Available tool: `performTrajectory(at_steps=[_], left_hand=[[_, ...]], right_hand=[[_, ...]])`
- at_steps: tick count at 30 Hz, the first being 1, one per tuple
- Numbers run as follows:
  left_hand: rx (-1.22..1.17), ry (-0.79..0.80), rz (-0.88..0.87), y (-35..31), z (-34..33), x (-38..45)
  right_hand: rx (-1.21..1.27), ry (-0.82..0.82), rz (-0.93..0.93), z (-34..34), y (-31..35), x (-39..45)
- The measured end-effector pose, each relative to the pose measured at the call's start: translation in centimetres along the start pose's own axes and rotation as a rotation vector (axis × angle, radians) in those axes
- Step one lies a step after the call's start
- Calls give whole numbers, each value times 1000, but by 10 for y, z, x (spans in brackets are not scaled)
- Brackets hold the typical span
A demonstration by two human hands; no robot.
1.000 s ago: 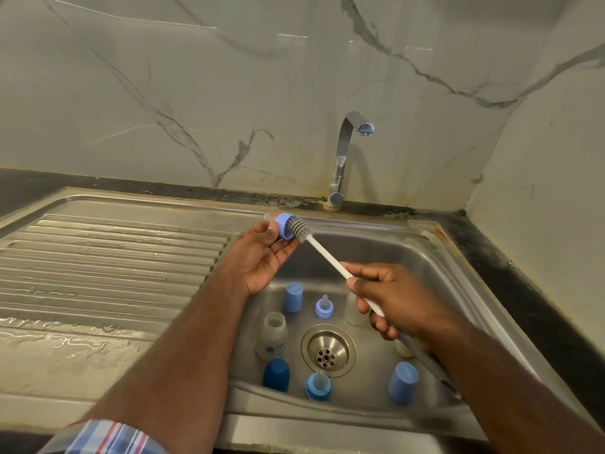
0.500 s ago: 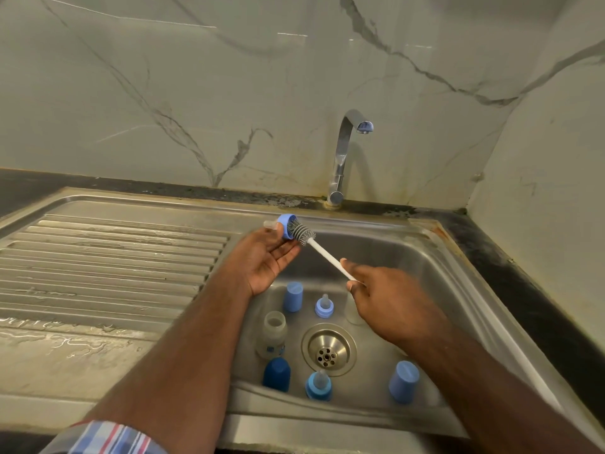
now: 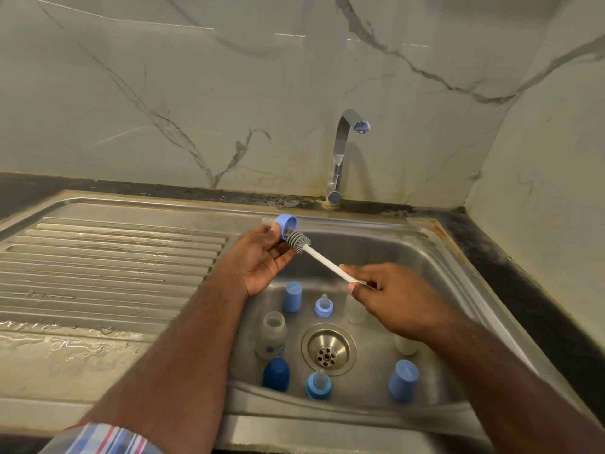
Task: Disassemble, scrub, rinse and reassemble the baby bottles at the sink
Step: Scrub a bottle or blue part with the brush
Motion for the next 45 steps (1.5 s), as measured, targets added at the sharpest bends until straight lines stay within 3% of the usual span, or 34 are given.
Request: performTrajectory(at_steps=[5, 11, 13, 17, 21, 24, 26, 30, 37, 39, 42, 45], left_hand=[[26, 14, 5, 0, 1, 0], [78, 35, -9, -2, 1, -2], [77, 47, -2, -2, 1, -2], [71, 63, 4, -1, 1, -1], [40, 55, -23, -3, 1, -1], [4, 61, -27, -2, 1, -1], [-29, 58, -16, -3, 1, -1], [-58, 14, 43, -2, -1, 0], [-12, -46, 24, 3, 0, 4], [4, -49, 32, 2, 2, 4], [-3, -37, 15, 2, 2, 4], [-6, -2, 14, 2, 2, 4]], right_hand=[[-82, -87, 4, -1, 0, 1], [26, 64, -9, 2, 0, -1], [99, 3, -23, 3, -2, -2], [-13, -33, -39, -5, 1, 0], [369, 144, -91, -4, 1, -7], [532, 131, -114, -1, 0, -10], [433, 68, -84, -4, 0, -7], [1, -2, -13, -10, -1, -1], [-275, -96, 52, -9, 6, -3], [-218, -64, 34, -13, 8, -1], [17, 59, -10, -15, 8, -2], [298, 70, -73, -6, 5, -7]])
Point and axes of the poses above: each hand's wrist, its own x-axis towards the middle knuckle, its own z-axis out of the back of the hand, y = z × x, the point moved 1 cm from there along x, towards the middle knuckle, and after that the axes turned 1 degree about x, right-handed, at the moved point
